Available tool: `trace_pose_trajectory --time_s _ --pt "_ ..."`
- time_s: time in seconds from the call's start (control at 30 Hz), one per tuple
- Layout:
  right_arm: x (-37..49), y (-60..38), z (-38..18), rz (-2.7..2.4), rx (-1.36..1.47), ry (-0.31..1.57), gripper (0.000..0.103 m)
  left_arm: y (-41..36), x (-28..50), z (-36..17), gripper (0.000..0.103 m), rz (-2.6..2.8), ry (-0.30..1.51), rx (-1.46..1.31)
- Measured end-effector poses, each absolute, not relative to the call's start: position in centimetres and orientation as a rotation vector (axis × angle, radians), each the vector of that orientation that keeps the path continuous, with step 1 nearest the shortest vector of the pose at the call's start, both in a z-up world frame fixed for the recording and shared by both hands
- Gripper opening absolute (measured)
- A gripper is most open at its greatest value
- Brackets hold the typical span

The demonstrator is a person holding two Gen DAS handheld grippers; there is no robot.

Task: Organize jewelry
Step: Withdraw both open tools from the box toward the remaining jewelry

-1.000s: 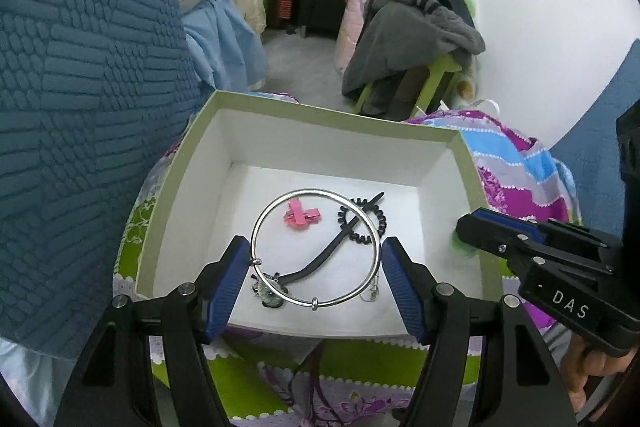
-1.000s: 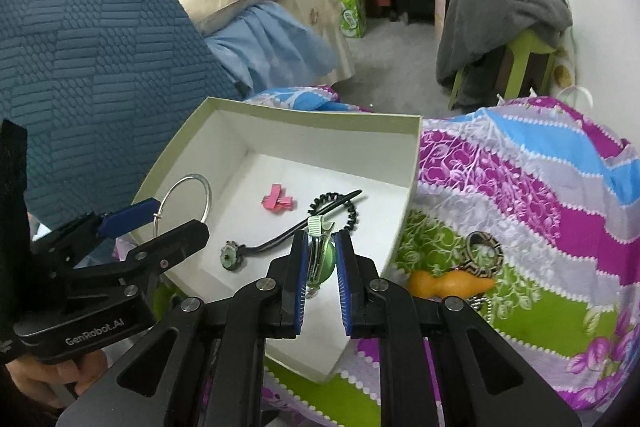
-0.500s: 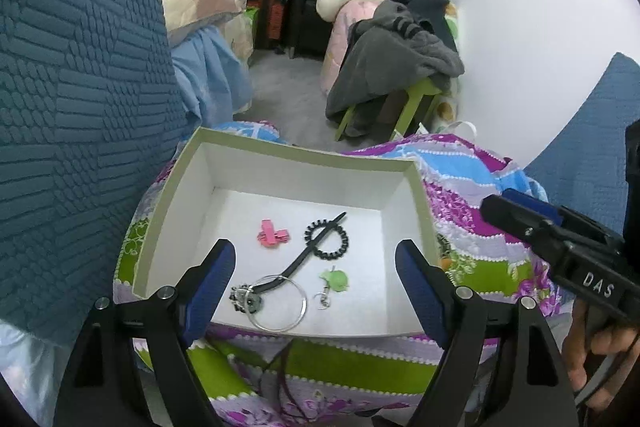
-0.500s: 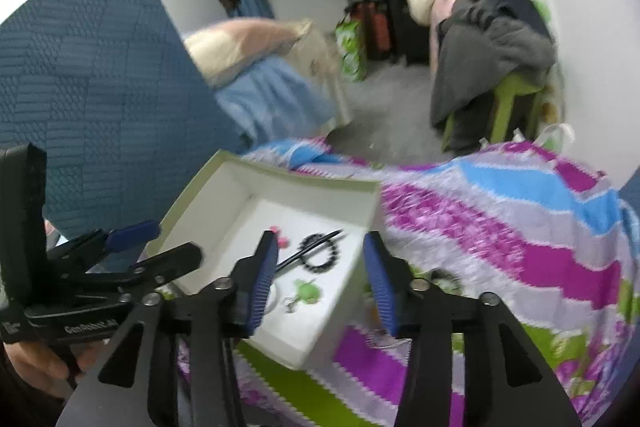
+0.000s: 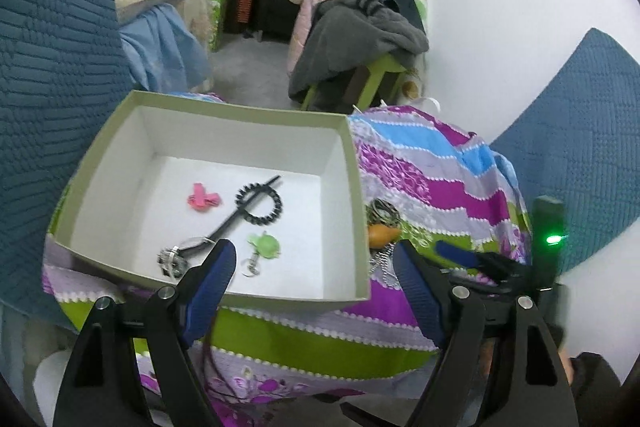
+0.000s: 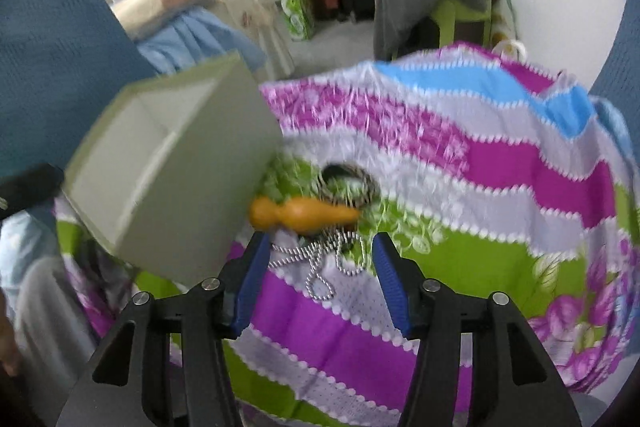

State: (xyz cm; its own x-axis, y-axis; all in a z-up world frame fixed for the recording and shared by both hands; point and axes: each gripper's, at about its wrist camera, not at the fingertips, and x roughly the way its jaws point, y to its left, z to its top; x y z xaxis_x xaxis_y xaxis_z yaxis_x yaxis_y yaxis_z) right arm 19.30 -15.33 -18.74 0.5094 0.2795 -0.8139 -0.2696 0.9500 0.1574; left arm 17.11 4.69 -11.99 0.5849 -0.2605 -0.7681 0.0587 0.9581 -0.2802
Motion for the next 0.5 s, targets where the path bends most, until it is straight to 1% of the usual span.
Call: trace_pose_trajectory --time_s 0.03,0.07,0.13,0.17,0.2,0.23,0.3,0.37,0.47,0.5 --pt "19.4 -15.3 -19.4 0.337 0.006 0.992 0.049 4.4 17.1 -12.1 0.078 -0.190 0.931 -0.236" --pt "19.6 -15.2 -20.1 0.342 -0.003 1.001 0.049 4.3 17.1 -12.2 0.074 -0.194 0.934 -0.240" --pt "19.9 -14.9 -21.0 0.348 -0.017 1.010 0.048 4.0 17.1 -12.5 0.071 -0.201 0.943 -0.251" --pt "20.1 -14.7 -21.4 0.354 -0.023 1.014 0.048 3.9 17.2 -12.6 0.067 -0.208 0.948 -0.252" --pt "20.3 -14.5 -21.7 0.361 -0.032 1.015 0.048 3.7 17.2 -12.8 0.065 -0.214 0.955 -0.250" --pt "20.4 -14.2 -22.0 0.366 -0.053 1.013 0.046 3.6 17.3 -12.9 0.065 -0.215 0.959 -0.248" --pt "20.7 -13.8 -22.7 0.367 -0.081 1.011 0.043 3.4 17.3 -13.0 0.060 -0.221 0.961 -0.247" --pt "20.9 -13.5 -23.2 0.367 -0.092 1.019 0.040 3.2 17.4 -13.1 0.058 -0.228 0.966 -0.249" --pt "20.6 -12.9 -23.2 0.378 -0.157 0.985 0.030 3.0 17.4 -13.1 0.052 -0.239 0.970 -0.249" --pt "20.6 -12.7 -23.2 0.387 -0.154 0.986 0.022 3.0 17.4 -13.1 0.050 -0.243 0.972 -0.253"
